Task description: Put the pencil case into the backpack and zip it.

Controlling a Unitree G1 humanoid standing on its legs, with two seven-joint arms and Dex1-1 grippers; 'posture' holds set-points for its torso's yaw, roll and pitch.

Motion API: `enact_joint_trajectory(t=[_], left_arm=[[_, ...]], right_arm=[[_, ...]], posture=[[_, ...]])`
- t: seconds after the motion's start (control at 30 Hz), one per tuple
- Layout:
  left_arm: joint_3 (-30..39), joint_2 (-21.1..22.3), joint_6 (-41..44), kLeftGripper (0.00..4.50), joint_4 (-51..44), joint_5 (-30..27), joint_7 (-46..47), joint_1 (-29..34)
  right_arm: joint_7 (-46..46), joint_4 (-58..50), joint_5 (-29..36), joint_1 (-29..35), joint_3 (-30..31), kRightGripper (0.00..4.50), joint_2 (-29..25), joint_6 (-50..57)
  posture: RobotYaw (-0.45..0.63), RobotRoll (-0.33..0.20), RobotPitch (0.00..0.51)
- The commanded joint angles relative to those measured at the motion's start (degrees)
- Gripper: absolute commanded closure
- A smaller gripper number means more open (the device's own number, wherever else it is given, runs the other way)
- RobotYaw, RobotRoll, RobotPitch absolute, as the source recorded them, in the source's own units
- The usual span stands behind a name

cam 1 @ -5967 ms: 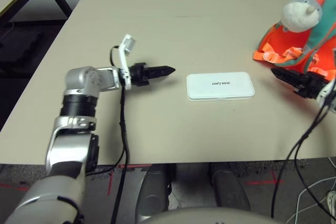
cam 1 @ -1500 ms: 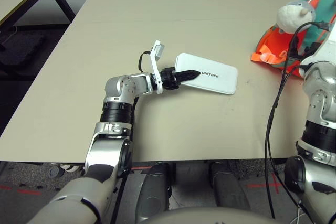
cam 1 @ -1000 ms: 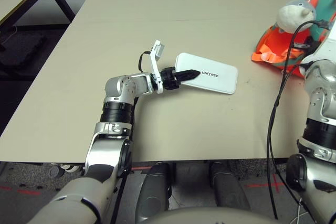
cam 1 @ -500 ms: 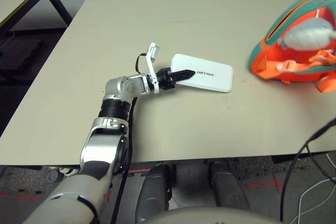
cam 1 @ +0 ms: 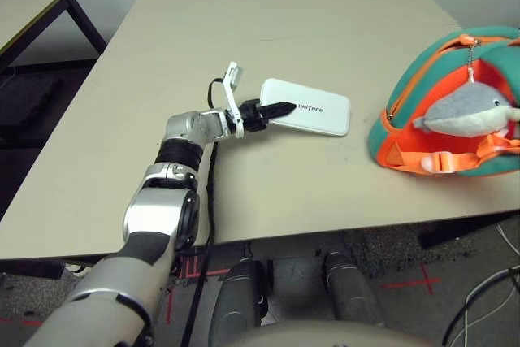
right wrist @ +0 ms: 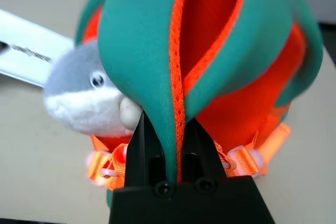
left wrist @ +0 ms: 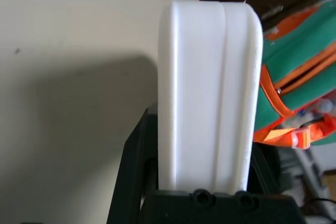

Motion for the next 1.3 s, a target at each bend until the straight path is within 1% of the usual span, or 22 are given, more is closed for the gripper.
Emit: enact_joint_trajectory(t=[0.03, 0.13, 0.23, 0.3, 0.37, 0.5, 0.73, 0.9, 1.03, 1.13, 1.2, 1.3], left_arm=[[-0.23, 2.09, 0.28, 3.09, -6.53, 0.11, -2.61, -4.18], [-0.87, 3.46, 2.22, 3.09, -12.08, -1.14, -5.91, -8.68], [-1.35, 3.82, 2.89, 3.09, -15.73, -1.78, -8.23, -12.73], [-1.77, 3.56, 2.68, 3.09, -17.24, -2.04, -9.55, -15.5], [-2.08, 3.11, 2.41, 3.09, -17.87, -2.28, -10.45, -17.57], [-3.1, 1.42, 0.63, 3.09, -16.92, -1.5, -11.61, -18.71], [-6.38, -1.9, -5.06, 3.09, -12.23, 1.77, -13.07, -16.81], [-7.62, -3.24, -6.8, 3.09, -10.94, 3.06, -14.18, -15.74], [-8.9, -4.43, -7.7, 3.09, -11.48, 3.94, -15.08, -15.16], [-9.92, -5.78, -8.9, 3.09, -11.67, 4.83, -15.55, -15.21], [-10.75, -6.73, -8.76, 3.09, -12.1, 5.01, -15.94, -15.23], [-13.63, -8.1, -10.79, 3.09, -13.6, 6.95, -16.9, -14.36]], right_arm=[[-1.47, 1.43, -4.03, 1.5, 5.44, 4.4, 0.84, -3.45], [-2.16, 3.3, -7.12, 1.89, 9.27, 4.4, 2.0, -6.98], [-2.24, 5.11, -10.33, 2.02, 13.04, 4.4, 2.41, -11.08], [-1.83, 5.86, -10.98, 1.65, 14.41, 4.4, 2.41, -12.57], [-1.59, 5.75, -10.52, 1.08, 14.55, 4.4, 2.41, -12.58], [-0.95, 5.47, -9.24, 0.39, 12.39, 4.4, 1.35, -11.36], [1.14, 4.12, -5.29, 0.22, 4.92, 4.4, -1.68, -6.61], [4.24, 3.87, -4.1, 2.82, -0.87, 4.4, -3.8, -4.06], [6.79, 3.66, -4.11, 5.19, -4.1, 4.4, -4.89, -2.82], [8.11, 3.56, -3.93, 6.11, -4.99, 4.4, -5.18, -2.58], [8.28, 3.4, -3.74, 5.94, -4.73, 4.4, -4.88, -2.61], [8.26, 3.38, -3.64, 5.43, -3.82, 4.4, -4.45, -3.0]], posture=[[-0.26, 0.0, 0.129], [-0.24, 0.0, 0.132], [-0.23, 0.0, 0.132], [-0.22, 0.0, 0.134], [-0.22, 0.0, 0.136], [-0.23, 0.0, 0.134], [-0.27, 0.0, 0.131], [-0.28, 0.0, 0.131], [-0.28, 0.0, 0.134], [-0.28, 0.0, 0.138], [-0.28, 0.0, 0.138], [-0.28, 0.0, 0.139]])
